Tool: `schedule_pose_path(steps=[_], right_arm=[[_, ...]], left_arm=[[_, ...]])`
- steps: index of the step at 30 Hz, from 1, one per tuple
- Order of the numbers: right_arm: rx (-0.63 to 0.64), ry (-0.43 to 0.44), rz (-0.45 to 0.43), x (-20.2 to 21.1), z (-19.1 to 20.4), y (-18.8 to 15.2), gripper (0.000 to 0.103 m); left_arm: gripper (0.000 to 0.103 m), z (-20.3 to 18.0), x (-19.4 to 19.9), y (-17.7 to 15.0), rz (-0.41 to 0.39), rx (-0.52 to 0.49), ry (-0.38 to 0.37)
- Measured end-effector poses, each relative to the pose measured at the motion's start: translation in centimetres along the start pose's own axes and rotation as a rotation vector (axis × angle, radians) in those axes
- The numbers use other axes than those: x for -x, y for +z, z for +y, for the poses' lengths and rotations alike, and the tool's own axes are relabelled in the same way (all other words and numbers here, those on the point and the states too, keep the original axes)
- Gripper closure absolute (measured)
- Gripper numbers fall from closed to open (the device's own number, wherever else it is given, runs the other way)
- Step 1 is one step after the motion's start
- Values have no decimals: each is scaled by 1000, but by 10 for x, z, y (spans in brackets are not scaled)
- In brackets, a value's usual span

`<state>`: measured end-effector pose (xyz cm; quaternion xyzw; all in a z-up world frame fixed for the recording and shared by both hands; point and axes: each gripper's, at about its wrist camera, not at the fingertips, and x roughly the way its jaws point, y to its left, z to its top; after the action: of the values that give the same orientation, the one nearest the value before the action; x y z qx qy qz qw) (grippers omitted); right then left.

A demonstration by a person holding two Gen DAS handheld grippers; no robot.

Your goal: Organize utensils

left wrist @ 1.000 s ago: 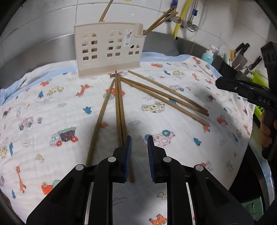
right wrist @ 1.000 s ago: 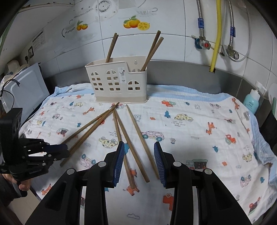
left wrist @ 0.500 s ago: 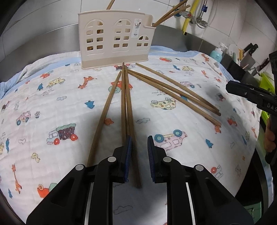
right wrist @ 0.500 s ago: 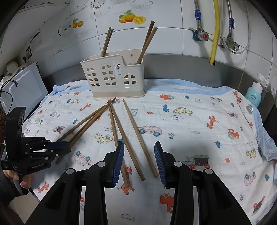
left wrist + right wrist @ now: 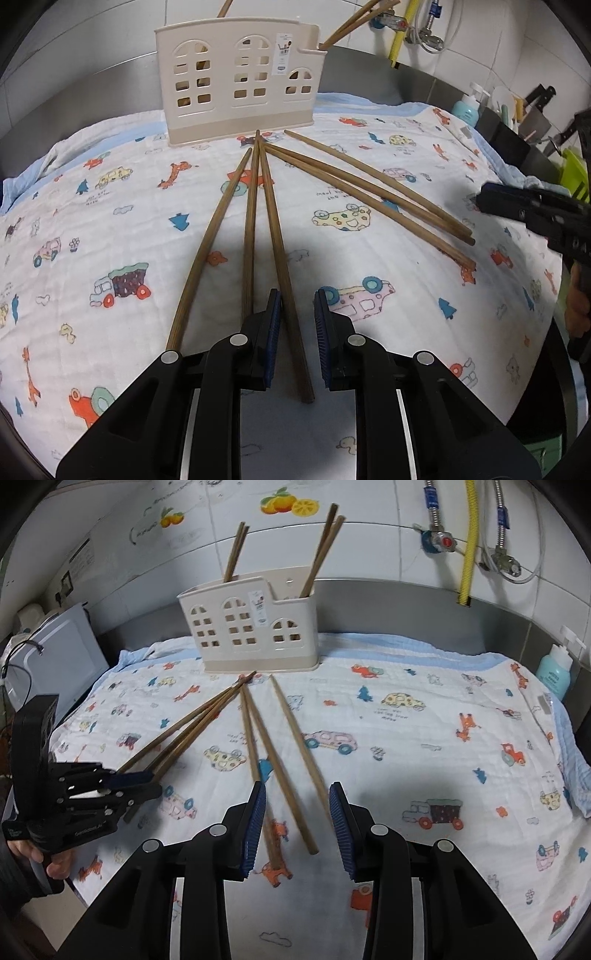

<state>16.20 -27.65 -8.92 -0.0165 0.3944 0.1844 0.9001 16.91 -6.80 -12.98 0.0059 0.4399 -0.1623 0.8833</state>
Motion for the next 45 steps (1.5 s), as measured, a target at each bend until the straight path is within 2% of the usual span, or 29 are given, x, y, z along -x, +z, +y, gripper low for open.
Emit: schedule_pose_path(steps=[2,8,13,21,27,31,36,41,45], right_arm=[[13,0,10,-3,2,-3,71],[34,0,56,-22,1,-9,86],[67,-3,76,-34,0,-10,87],[137,-5,106,-52,2,-10,89],[176,2,99,-57,6,-7,90],[225,-2,92,-56,11,-8,93],[254,9,78,-51,16,-9,95],[255,15,35,-31,24,-5,96],[227,29,-33,-4,29,8,96]], left_arm=[[87,2,-1,1,-2,6,5],[87,2,-2,1,-5,28,19],[87,-1,-3,1,-9,31,44],[87,-1,-3,1,-16,49,43],[88,-1,-4,2,-11,51,41],[96,3,-4,4,-8,70,42],[97,6,-2,4,-1,80,35],[98,7,12,5,-25,83,21],[98,8,31,12,-66,86,15]])
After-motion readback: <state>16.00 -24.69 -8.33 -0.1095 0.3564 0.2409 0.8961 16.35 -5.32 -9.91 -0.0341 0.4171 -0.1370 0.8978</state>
